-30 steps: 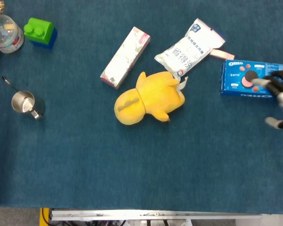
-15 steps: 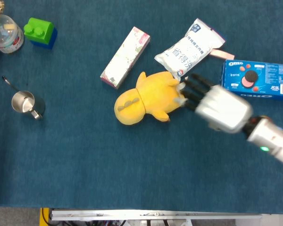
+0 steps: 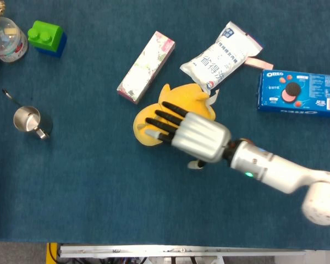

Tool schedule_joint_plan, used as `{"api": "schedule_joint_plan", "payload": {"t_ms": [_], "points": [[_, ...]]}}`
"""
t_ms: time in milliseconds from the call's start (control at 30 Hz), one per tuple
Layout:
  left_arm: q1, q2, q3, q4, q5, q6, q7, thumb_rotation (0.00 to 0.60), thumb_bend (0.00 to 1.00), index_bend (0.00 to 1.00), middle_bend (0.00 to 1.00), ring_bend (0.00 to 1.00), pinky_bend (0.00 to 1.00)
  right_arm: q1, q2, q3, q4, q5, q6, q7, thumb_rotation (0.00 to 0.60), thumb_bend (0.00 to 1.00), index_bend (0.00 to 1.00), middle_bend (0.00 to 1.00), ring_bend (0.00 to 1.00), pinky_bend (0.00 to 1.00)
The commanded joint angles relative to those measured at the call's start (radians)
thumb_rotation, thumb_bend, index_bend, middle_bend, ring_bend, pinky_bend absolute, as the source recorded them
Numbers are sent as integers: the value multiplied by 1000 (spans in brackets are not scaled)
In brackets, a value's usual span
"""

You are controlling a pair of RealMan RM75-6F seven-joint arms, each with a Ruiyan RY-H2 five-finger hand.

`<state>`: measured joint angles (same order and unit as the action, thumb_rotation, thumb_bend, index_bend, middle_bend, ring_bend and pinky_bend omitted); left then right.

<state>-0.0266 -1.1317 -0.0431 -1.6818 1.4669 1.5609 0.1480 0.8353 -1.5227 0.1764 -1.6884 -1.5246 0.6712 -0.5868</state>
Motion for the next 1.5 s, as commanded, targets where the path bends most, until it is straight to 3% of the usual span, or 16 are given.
{"api": "schedule_joint_plan", "payload": {"t_ms": [33,600,900,1200,1500], "points": [[0,0,0,0,1,-1,0,600,248,132,159,126,66,45,-61,15,51,31,-12,-33,412,0,0,19,0,0],[10,5,-11,3,-24,1,-19,600,248,132,159,129,66,226,-280,40,312,207,-91,-98,384,0,0,19,0,0],[19,7,-13,11,-32,5,-34,600,248,132,158,130,66,287,-357,5,430,266,-104,-142,385,0,0,19,0,0],[21,6,-15,16,-30,7,-44,600,248,132,159,130,66,299,-323,-29,417,294,-76,-169,384,0,0,19,0,0],[24,10,-13,10,-25,8,-57,600,248,132,159,130,66,315,-292,-25,355,287,-36,-150,385,0,0,19,0,0]]}}
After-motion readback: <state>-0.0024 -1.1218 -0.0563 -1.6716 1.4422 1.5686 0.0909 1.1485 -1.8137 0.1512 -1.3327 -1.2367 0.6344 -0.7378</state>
